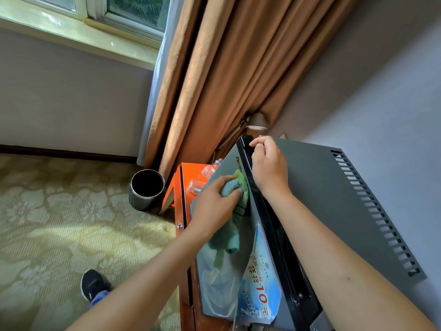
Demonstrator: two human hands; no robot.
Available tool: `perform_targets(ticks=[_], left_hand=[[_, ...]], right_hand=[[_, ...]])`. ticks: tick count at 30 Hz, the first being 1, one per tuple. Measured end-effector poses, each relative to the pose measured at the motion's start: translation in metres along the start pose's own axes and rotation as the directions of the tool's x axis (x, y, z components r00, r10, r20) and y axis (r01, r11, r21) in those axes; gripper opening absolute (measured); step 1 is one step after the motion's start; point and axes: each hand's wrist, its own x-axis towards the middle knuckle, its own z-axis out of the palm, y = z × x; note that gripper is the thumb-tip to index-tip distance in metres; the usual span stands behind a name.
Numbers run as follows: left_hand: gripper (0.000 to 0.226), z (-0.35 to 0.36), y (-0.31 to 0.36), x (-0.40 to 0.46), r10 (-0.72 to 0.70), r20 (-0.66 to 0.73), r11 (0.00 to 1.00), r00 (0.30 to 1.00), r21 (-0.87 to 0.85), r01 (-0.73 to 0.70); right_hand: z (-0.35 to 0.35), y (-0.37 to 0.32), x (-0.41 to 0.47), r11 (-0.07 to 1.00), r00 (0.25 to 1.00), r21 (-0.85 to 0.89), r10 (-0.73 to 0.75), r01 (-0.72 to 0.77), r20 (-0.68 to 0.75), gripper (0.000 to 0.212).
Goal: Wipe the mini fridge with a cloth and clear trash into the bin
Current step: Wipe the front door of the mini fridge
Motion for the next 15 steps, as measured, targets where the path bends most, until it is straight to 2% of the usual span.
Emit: perform_targets(ticks=[5,8,12,15], left_hand=[[0.038,-0.002,-0.005,0.031,-0.044,-0.035,0.999,0.998,0.028,0.045],[0.039,0.000,-0.007,0.014,-0.064,-0.003,0.997,0.998,0.044,0.064],[0.034,0.012,-0.012,-0.044,-0.009,0.072,0.999,0.997,0.033,0.006],[0.030,0.014,-0.012,-0.052,0.040,0.059,0.997,0.997,0.069,-0.044]], right_hand=[[-0.002,-0.004,-0.007,0.999,1.000,-0.049,-0.015,0.016,0.014,0.027],[-0.006,-0.006,-0.015,0.995,0.994,-0.083,-0.047,0.055,0.100,0.025],[-0.016,0.002,-0.029,0.998,0.984,-0.003,-0.056,0.057,0.169,0.023],[-0.023,0.005,-0.043,0.998,0.986,0.042,-0.059,0.053,0.158,0.023]])
